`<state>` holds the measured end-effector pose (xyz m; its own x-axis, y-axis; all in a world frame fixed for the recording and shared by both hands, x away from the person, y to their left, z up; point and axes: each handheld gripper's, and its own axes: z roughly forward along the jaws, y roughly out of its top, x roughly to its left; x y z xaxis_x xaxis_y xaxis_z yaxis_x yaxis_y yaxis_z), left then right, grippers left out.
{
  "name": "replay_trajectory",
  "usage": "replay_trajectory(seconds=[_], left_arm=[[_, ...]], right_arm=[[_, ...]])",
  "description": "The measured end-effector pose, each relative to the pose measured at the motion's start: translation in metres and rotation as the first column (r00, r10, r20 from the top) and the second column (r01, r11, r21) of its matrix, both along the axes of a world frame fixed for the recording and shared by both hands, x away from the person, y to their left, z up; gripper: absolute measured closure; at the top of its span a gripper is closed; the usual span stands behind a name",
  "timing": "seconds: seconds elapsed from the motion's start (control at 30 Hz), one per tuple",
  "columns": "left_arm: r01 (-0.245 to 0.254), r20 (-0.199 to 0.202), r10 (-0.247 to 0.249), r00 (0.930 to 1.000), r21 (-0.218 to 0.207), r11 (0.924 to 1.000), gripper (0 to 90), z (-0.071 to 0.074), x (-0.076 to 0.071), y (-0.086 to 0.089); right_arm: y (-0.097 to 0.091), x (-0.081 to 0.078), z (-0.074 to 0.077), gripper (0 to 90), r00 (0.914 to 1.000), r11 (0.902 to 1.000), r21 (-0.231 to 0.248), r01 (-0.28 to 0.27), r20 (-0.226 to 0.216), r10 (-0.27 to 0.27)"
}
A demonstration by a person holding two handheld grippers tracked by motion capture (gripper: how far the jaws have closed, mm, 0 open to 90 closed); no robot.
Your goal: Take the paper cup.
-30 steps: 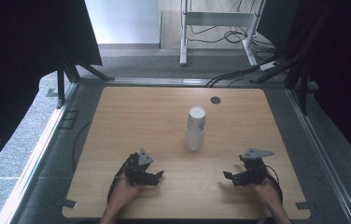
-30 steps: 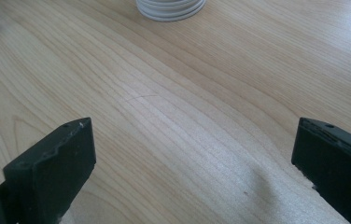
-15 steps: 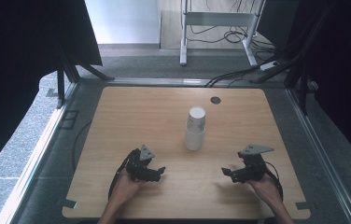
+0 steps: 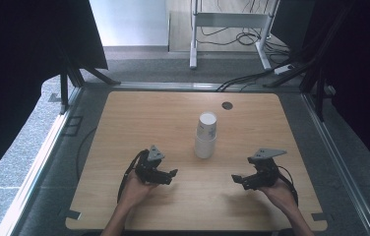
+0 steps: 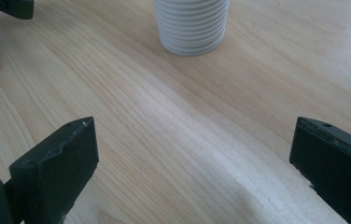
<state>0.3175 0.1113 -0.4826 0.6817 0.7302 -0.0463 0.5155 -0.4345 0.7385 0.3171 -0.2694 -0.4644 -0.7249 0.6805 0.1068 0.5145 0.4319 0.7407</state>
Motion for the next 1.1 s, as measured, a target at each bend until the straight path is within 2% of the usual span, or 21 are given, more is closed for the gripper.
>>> replay_trajectory(seconds=[0.17, 0.33, 0.47, 0.67, 0.93, 1.1], left_arm=[[0.010, 0.015, -0.010, 0.9998, -0.022, 0.9997, 10.7, 0.005, 0.007, -0.004], [0.026, 0.027, -0.025, 0.9993, -0.011, 0.9996, 10.7, 0.009, 0.013, -0.009], [0.032, 0.029, -0.031, 0.9991, -0.023, 0.9992, 10.7, 0.012, 0.018, -0.014], [0.066, 0.026, -0.065, 0.9975, -0.026, 0.9975, 10.7, 0.015, 0.028, -0.021], [0.084, 0.020, -0.084, 0.9963, -0.042, 0.9955, 10.5, 0.017, 0.039, -0.031], [0.096, 0.034, -0.095, 0.9949, -0.033, 0.9948, 10.5, 0.020, 0.045, -0.040]], right_arm=[[0.000, 0.005, 0.006, 1.1, 1.0000, 0.9997, 0.023, -0.002, 0.001, 0.002], [0.000, 0.009, 0.009, 1.2, 1.0000, 0.9993, 0.037, -0.006, 0.002, 0.006], [0.003, 0.014, 0.015, 2.1, 0.9999, 0.9983, 0.056, -0.015, 0.004, 0.014], [0.010, 0.020, 0.023, 2.8, 0.9992, 0.9972, 0.066, -0.035, 0.020, 0.033], [0.019, 0.027, 0.032, 1.7, 0.9977, 0.9958, 0.073, -0.056, 0.042, 0.053], [0.026, 0.033, 0.038, 0.0, 0.9970, 0.9959, 0.066, -0.062, 0.051, 0.059]])
